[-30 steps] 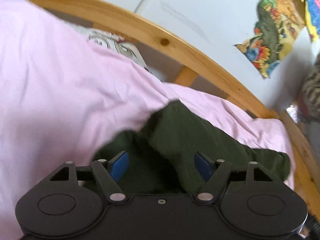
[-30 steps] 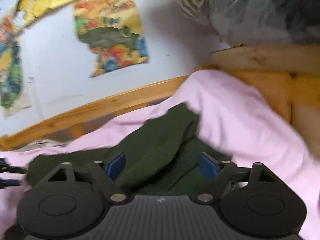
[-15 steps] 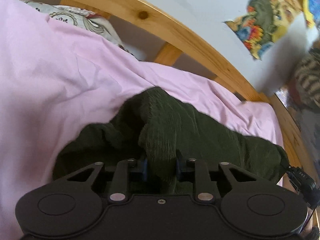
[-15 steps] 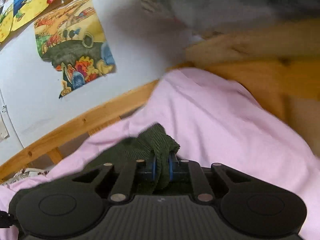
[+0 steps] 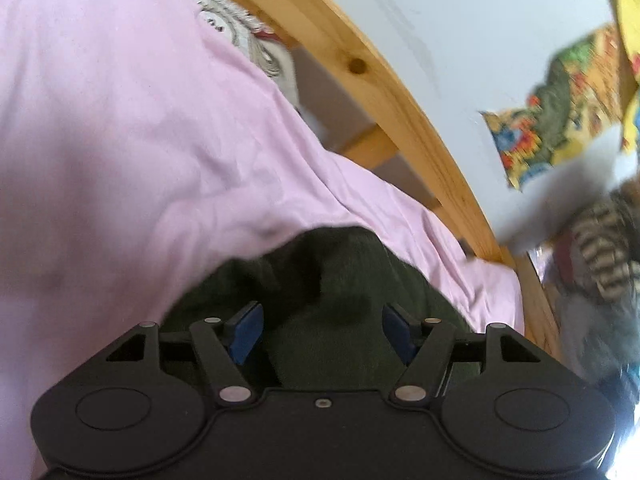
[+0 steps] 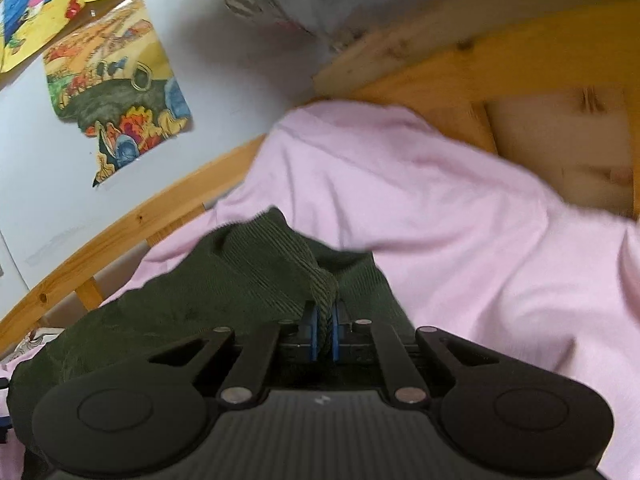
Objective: Fold large clothes
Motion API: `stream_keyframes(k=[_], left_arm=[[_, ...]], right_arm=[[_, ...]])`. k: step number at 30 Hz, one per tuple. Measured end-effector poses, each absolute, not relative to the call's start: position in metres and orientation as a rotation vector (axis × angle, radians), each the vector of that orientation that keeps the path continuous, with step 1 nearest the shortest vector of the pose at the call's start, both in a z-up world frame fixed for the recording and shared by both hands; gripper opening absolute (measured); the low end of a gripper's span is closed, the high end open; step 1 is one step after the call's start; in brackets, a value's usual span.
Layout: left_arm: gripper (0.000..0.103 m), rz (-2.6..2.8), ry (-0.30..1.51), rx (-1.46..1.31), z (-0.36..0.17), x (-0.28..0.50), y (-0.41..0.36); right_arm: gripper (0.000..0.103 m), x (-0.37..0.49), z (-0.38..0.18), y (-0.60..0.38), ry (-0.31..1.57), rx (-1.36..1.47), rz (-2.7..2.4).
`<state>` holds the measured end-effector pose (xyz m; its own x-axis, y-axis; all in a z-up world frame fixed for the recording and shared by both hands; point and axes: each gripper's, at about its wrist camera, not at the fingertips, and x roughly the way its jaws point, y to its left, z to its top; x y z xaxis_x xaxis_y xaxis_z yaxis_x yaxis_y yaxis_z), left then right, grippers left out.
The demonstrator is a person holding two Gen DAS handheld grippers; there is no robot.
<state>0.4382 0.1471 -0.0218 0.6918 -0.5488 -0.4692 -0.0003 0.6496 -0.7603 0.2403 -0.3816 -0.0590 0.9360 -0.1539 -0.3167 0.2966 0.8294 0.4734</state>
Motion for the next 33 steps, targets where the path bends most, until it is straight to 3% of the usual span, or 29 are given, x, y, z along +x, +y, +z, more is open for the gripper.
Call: stream_keyframes(k=[1, 3, 4, 10, 13, 15, 17, 19, 23, 27, 30, 31, 32, 33], left_arm=[[0.065, -0.348, 0.776, -0.842, -0.024, 0.445, 0.147], [0.039, -0.353, 0.811, -0.800, -0.023, 0.450, 0.134], [0.019, -0.355, 0.811, -0.734, -0.018, 0.447, 0.121], [0.015, -0.372, 0.632, -0.307, 0.016, 0.395, 0.030], [0.017, -0.405, 0.645, -0.271, 0.018, 0.389, 0.008], [0.025, -0.448, 0.651, -0.336, 0.016, 0.388, 0.015], [0.052, -0.468, 0.671, -0.449, 0.008, 0.391, 0.033], [0.066, -0.451, 0.684, -0.608, -0.001, 0.397, 0.058], [0.070, -0.372, 0.707, -0.913, -0.022, 0.411, 0.111], [0.072, -0.321, 0.822, -1.011, -0.032, 0.446, 0.140], [0.070, -0.369, 0.921, -1.024, -0.031, 0.474, 0.126], [0.062, -0.390, 0.930, -1.011, -0.028, 0.479, 0.119], [0.032, -0.398, 0.928, -0.992, -0.025, 0.483, 0.112], [0.016, -0.390, 0.924, -0.955, -0.019, 0.487, 0.104]], right_arm=[[0.007, 0.240, -0.059, -0.380, 0.269, 0.527, -0.240], [0.007, 0.239, -0.058, -0.378, 0.264, 0.502, -0.235], [0.007, 0.239, -0.059, -0.378, 0.261, 0.500, -0.232], [0.007, 0.240, -0.060, -0.377, 0.263, 0.501, -0.228], [0.007, 0.239, -0.060, -0.377, 0.265, 0.503, -0.220], [0.007, 0.238, -0.060, -0.377, 0.266, 0.501, -0.215], [0.007, 0.238, -0.061, -0.377, 0.266, 0.497, -0.214], [0.007, 0.239, -0.061, -0.377, 0.268, 0.501, -0.213], [0.007, 0.241, -0.063, -0.378, 0.268, 0.512, -0.210], [0.008, 0.240, -0.059, -0.380, 0.248, 0.520, -0.189], [0.018, 0.238, -0.054, -0.387, 0.207, 0.549, -0.160], [0.019, 0.238, -0.053, -0.389, 0.199, 0.548, -0.163], [0.019, 0.238, -0.052, -0.390, 0.195, 0.548, -0.166], [0.015, 0.238, -0.051, -0.392, 0.191, 0.552, -0.162]])
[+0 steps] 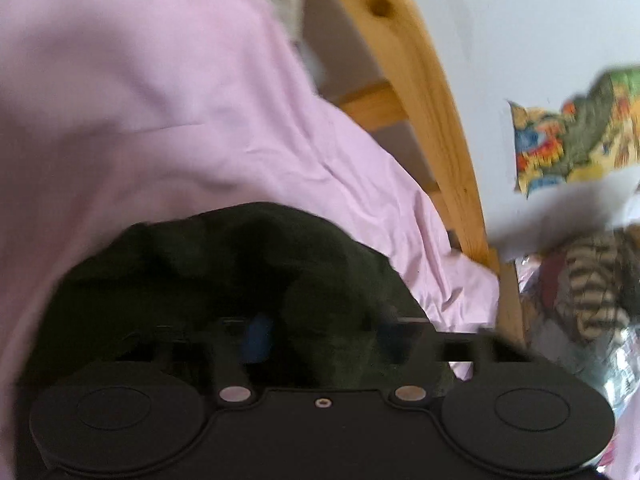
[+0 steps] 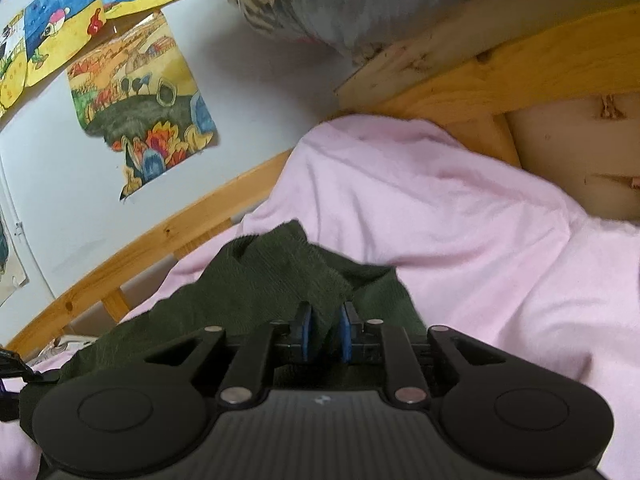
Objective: Fold large clothes
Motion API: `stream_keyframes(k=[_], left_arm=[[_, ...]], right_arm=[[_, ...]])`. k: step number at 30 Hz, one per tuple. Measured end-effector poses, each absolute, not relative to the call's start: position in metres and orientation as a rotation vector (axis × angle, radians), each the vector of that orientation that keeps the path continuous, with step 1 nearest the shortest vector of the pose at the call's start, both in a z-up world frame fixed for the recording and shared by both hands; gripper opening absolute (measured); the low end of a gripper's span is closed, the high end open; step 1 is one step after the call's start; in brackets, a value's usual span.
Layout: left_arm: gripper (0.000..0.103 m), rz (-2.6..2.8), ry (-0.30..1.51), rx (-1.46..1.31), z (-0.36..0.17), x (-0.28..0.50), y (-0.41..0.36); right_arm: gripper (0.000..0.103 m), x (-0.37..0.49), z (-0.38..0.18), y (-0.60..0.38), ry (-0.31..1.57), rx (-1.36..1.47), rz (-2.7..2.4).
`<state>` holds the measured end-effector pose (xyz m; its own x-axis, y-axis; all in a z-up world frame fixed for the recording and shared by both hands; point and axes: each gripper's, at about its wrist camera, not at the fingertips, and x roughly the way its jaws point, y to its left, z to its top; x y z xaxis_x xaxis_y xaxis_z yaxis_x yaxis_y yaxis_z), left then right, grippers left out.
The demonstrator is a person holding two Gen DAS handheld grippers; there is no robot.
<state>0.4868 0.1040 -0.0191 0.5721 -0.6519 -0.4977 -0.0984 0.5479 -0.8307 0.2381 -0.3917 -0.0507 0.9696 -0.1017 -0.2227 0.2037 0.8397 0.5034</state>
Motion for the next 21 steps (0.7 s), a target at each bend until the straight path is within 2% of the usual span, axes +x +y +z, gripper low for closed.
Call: stream_keyframes(k=[1, 7, 10, 12, 15, 18, 19, 20, 21], left_arm=[[0.013, -0.362, 0.906, -0.902, -0.010, 0.489, 0.098], [0.010, -0.324, 0.651, -0.640, 0.047, 0.489, 0.092], [0.010, -0.280, 0.695, -0.466, 0.030, 0.498, 0.080], [0.010, -0.234, 0.763, -0.457, 0.003, 0.505, 0.081], [0.014, -0.206, 0.752, -0.482, -0.008, 0.503, 0.081], [0.031, -0.169, 0.735, -0.432, 0.008, 0.496, 0.077], [0.047, -0.144, 0.707, -0.377, 0.015, 0.487, 0.075], [0.069, -0.130, 0.680, -0.330, 0.021, 0.480, 0.070], [0.078, -0.116, 0.636, -0.281, 0.028, 0.467, 0.067]], right_arm=[[0.004, 0.238, -0.049, -0.393, 0.187, 0.549, -0.153], [0.002, 0.237, -0.027, -0.382, 0.147, 0.441, -0.185], [0.002, 0.253, -0.039, -0.384, 0.214, 0.426, -0.204], [0.002, 0.260, -0.054, -0.386, 0.267, 0.445, -0.213], [0.003, 0.257, -0.054, -0.386, 0.260, 0.443, -0.216], [0.026, 0.252, -0.034, -0.377, 0.209, 0.358, -0.271], [0.037, 0.250, -0.027, -0.372, 0.184, 0.322, -0.277], [0.043, 0.249, -0.021, -0.366, 0.165, 0.278, -0.278], [0.051, 0.247, -0.014, -0.358, 0.146, 0.233, -0.274]])
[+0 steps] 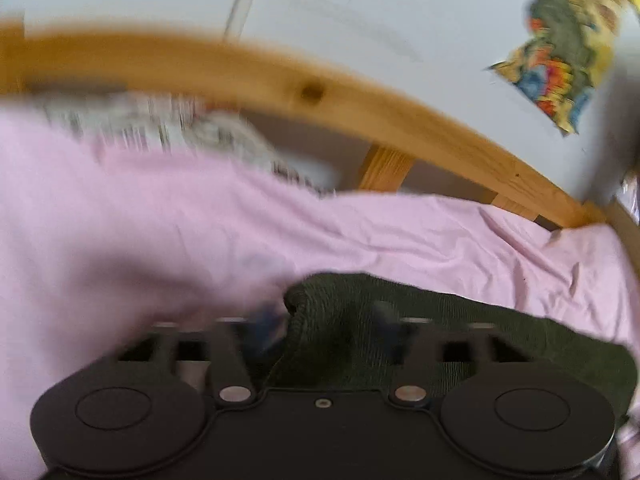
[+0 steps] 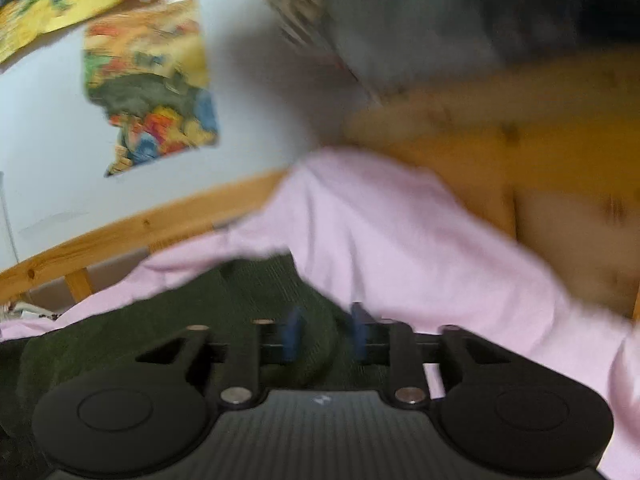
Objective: Fold large clothes
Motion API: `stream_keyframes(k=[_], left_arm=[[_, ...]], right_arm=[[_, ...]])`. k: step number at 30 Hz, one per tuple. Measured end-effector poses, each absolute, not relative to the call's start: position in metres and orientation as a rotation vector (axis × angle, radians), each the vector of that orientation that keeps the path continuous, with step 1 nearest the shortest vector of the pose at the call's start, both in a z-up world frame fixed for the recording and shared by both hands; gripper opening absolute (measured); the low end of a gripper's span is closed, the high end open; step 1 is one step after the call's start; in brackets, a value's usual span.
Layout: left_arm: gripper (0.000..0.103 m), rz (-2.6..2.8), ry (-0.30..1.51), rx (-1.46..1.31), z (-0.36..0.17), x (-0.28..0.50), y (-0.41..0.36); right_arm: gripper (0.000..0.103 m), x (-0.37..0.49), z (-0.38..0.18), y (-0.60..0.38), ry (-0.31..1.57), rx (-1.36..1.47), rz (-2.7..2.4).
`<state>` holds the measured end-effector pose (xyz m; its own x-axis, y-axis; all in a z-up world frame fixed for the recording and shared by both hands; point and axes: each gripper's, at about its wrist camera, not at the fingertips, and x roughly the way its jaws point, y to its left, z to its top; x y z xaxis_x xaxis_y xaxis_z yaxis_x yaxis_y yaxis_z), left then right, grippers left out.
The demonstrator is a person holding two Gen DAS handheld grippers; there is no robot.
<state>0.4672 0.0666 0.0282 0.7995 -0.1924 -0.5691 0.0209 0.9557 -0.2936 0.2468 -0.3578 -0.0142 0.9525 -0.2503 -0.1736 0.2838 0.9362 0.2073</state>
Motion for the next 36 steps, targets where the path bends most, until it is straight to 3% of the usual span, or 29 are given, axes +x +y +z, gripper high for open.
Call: stream_keyframes(k=[1, 4, 9, 12, 16, 22, 28, 32, 36], left_arm=[[0.086, -0.119, 0.599, -0.257, 0.033, 0.456, 0.065], [0.087, -0.203, 0.552, -0.235, 0.040, 0.429, 0.053], [0.089, -0.354, 0.641, -0.192, 0.018, 0.406, 0.013], [0.087, -0.365, 0.698, -0.110, -0.005, 0.406, -0.006], [0.077, -0.251, 0.783, -0.075, -0.031, 0.429, -0.006], [0.077, -0.235, 0.778, -0.070, -0.040, 0.457, 0.001], [0.079, -0.211, 0.751, -0.049, -0.040, 0.450, -0.004], [0.087, -0.239, 0.732, -0.106, -0.026, 0.426, 0.004], [0.090, -0.214, 0.733, -0.105, -0.023, 0.414, 0.010]], right_arm=[[0.054, 0.245, -0.009, -0.347, 0.129, 0.165, -0.253], [0.062, 0.248, -0.005, -0.309, 0.117, 0.012, -0.148], [0.063, 0.269, -0.033, -0.273, 0.276, -0.130, -0.053], [0.061, 0.282, -0.051, -0.278, 0.330, -0.155, -0.128], [0.055, 0.300, -0.063, -0.296, 0.341, -0.130, -0.171], [0.054, 0.316, -0.082, -0.295, 0.328, -0.150, -0.163], [0.056, 0.288, -0.045, -0.307, 0.264, -0.133, -0.148], [0.056, 0.294, -0.009, -0.318, 0.203, -0.094, -0.135], [0.055, 0.346, -0.011, -0.330, 0.339, -0.087, -0.156]])
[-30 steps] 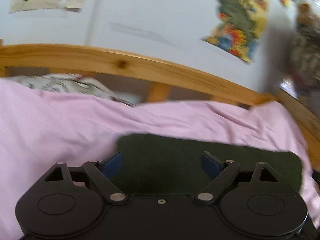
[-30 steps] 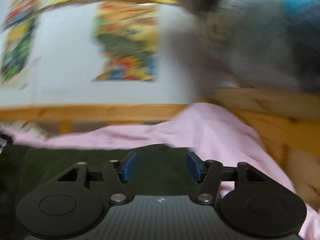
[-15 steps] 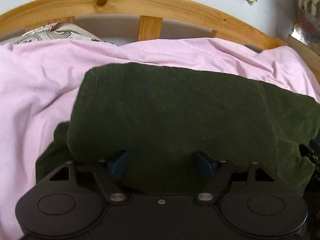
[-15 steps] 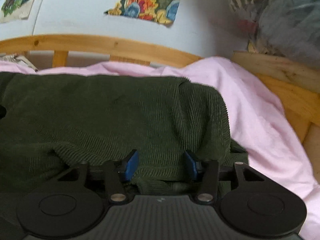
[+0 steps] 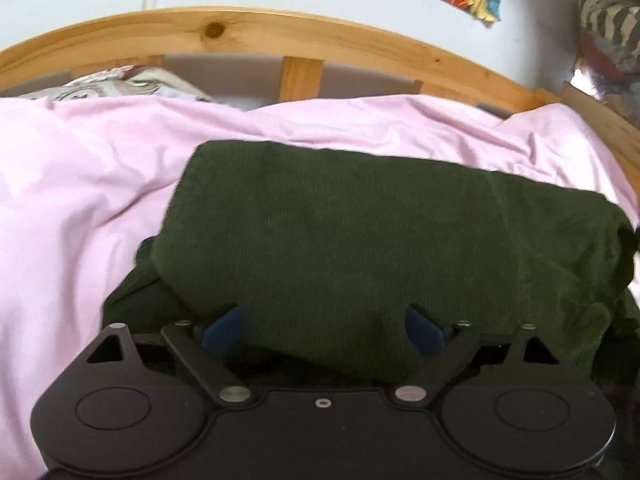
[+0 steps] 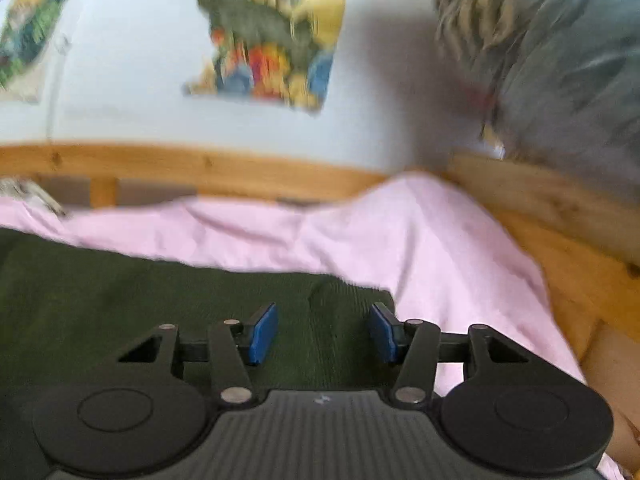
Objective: Fold large clothes
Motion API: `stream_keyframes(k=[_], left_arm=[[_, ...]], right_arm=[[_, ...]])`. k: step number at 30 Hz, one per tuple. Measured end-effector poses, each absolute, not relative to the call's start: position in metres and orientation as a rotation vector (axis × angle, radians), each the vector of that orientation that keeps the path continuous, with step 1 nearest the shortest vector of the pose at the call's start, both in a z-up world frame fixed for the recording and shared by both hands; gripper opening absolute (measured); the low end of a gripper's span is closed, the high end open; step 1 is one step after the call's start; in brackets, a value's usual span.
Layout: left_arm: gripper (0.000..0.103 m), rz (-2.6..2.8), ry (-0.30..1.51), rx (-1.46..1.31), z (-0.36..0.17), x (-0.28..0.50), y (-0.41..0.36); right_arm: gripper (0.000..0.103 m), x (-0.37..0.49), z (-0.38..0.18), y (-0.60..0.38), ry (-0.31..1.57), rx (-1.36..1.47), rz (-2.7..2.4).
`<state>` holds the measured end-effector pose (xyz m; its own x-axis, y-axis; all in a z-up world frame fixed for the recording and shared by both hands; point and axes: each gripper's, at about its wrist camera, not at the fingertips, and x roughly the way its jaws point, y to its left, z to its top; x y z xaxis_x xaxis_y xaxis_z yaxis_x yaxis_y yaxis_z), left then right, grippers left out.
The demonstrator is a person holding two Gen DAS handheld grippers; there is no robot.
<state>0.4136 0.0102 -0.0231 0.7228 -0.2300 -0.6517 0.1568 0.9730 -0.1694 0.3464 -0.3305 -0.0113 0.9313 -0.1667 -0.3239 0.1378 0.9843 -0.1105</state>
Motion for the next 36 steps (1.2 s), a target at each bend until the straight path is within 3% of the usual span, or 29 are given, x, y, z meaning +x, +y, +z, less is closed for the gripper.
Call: stream_keyframes(k=[5, 8, 11, 13, 18, 27, 36], left_arm=[[0.095, -0.134, 0.854, -0.176, -0.042, 0.428, 0.020], [0.097, -0.125, 0.842, -0.256, -0.050, 0.429, 0.031], [0.097, -0.119, 0.814, -0.318, -0.052, 0.420, 0.040], [0.098, -0.106, 0.798, -0.361, -0.048, 0.406, 0.045], [0.102, -0.138, 0.736, -0.410, -0.025, 0.353, 0.058], [0.102, -0.395, 0.675, -0.120, 0.012, 0.242, 0.030], [0.102, -0.671, 0.772, 0.056, -0.025, 0.199, -0.019]], right_arm=[[0.060, 0.370, -0.025, -0.339, 0.427, -0.100, -0.137], [0.068, 0.347, -0.010, -0.338, 0.426, -0.061, -0.094], [0.076, 0.305, 0.003, -0.336, 0.420, -0.050, -0.032], [0.089, 0.264, 0.009, -0.329, 0.406, -0.082, 0.018], [0.103, 0.170, 0.019, -0.309, 0.396, -0.160, 0.131], [0.103, 0.069, -0.015, -0.251, 0.524, -0.437, 0.387], [0.102, 0.065, -0.069, -0.232, 0.675, -0.437, 0.467]])
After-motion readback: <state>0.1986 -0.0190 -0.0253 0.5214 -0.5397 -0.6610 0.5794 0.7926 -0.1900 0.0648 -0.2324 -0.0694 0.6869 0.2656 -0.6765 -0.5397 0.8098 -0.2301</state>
